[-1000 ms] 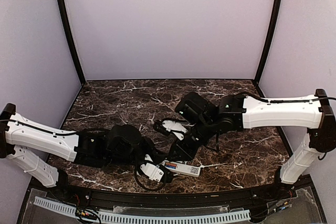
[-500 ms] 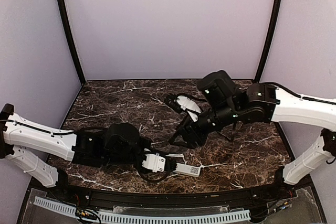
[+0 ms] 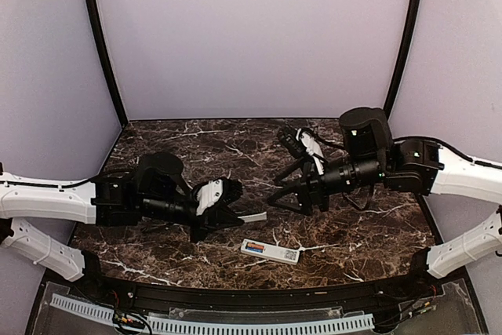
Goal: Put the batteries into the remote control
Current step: Pass from the left arm to the right
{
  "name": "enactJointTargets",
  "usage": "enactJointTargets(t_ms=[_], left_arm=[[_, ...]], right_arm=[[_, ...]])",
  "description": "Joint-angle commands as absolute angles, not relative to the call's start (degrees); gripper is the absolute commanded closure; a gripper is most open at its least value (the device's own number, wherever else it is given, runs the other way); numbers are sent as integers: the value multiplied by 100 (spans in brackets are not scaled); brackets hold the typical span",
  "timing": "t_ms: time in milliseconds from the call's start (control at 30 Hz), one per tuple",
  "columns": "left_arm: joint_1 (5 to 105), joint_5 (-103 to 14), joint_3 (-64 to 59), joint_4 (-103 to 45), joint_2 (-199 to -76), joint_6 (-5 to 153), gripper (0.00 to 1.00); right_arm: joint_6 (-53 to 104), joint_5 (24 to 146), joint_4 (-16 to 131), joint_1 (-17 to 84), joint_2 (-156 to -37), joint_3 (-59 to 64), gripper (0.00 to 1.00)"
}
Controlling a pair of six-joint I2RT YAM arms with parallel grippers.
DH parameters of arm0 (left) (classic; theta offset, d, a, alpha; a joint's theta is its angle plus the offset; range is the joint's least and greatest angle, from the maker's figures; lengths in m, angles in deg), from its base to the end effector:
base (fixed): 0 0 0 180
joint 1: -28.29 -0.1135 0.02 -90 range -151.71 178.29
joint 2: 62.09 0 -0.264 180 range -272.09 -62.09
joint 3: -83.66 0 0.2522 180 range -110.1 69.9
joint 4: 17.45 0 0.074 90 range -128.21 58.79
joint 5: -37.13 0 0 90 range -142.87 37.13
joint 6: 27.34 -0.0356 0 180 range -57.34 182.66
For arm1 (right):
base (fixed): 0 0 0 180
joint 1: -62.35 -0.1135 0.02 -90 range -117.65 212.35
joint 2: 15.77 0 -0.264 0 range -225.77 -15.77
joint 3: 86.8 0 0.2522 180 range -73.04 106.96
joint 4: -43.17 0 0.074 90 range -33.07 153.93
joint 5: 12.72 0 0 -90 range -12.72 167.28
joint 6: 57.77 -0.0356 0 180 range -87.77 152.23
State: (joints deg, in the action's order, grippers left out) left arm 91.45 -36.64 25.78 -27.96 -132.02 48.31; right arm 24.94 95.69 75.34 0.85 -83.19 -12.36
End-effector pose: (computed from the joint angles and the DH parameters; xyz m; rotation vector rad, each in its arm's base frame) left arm 0.1157 -0.2507 0.2673 1.4243 1.4651 -0.8251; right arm 0.1173 0.2396 0.3423 -1.1752 1.8109 1.0578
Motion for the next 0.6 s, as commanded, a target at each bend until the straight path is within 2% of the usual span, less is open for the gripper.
enactJointTargets(t_ms=[0, 233, 433, 567], left_arm=[[9012, -2513, 2485, -3198, -12971, 5717, 100], [8549, -1979, 2548, -3296, -13076, 6610, 100], [8400, -1702, 2490, -3305, -13195, 6419, 100], [8355, -1561, 2464, -3305, -13254, 6334, 100]], right_arm=[[2625, 10492, 7182, 279, -8672, -1272, 37], [2740, 11494, 6691, 293, -8978, -1473, 37], [2865, 11417, 6553, 318, -9230, -1553, 38], [2844, 11451, 6452, 456, -9472, -1587, 43]])
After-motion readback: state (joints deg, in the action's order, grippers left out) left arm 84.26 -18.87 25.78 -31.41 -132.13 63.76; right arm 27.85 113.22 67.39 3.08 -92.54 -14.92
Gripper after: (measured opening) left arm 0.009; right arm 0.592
